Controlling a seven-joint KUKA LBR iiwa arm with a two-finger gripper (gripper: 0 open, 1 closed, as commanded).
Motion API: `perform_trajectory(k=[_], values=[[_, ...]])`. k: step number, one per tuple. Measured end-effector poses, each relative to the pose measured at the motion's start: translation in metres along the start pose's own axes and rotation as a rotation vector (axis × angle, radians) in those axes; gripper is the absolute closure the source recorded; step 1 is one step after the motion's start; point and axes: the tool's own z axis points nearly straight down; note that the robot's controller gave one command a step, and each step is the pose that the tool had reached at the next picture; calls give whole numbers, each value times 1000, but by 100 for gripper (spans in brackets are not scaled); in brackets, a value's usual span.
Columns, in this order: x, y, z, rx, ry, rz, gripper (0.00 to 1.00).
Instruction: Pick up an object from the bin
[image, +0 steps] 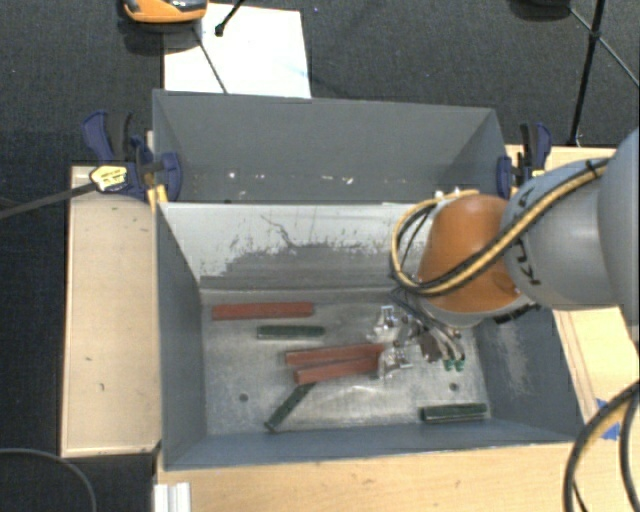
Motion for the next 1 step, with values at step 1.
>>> perform_trajectory(k=[1], values=[[-53, 18, -134, -1, 6, -313, 100]])
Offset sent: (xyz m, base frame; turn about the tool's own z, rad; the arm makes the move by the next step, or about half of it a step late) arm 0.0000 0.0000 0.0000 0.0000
